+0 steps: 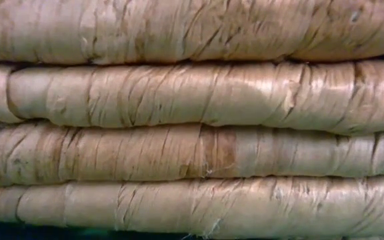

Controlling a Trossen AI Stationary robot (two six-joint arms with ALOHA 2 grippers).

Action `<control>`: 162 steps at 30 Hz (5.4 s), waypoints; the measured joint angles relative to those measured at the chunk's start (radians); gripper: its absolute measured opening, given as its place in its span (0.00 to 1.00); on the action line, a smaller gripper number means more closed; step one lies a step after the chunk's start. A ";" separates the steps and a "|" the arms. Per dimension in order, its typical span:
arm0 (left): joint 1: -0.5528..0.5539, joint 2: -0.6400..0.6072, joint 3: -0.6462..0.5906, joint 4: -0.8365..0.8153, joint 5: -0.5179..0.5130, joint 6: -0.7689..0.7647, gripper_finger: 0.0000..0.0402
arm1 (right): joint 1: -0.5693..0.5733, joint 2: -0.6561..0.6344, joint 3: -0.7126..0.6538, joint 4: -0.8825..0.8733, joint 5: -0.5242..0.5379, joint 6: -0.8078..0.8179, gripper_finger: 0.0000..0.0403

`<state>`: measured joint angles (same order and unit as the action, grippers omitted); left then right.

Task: Pick & Place Cloths
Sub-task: Put the green shirt into the brown basket

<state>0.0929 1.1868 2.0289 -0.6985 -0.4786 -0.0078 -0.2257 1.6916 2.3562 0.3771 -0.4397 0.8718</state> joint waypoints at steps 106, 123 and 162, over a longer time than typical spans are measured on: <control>0.000 0.022 -0.002 -0.119 -0.009 0.026 0.47 | -0.059 -0.043 -0.470 -1.820 0.372 -0.963 0.54; 0.001 0.023 -0.002 -0.118 -0.009 0.026 0.47 | -0.059 -0.091 -0.492 -1.800 0.371 -0.943 0.04; 0.001 0.023 -0.002 -0.118 -0.009 0.037 0.47 | 0.147 -0.119 -0.158 -0.941 0.056 -0.747 0.02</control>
<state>0.0935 1.2102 2.0266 -0.8165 -0.4877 0.0288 -0.0783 1.5731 2.1983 -0.5641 -0.3837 0.1244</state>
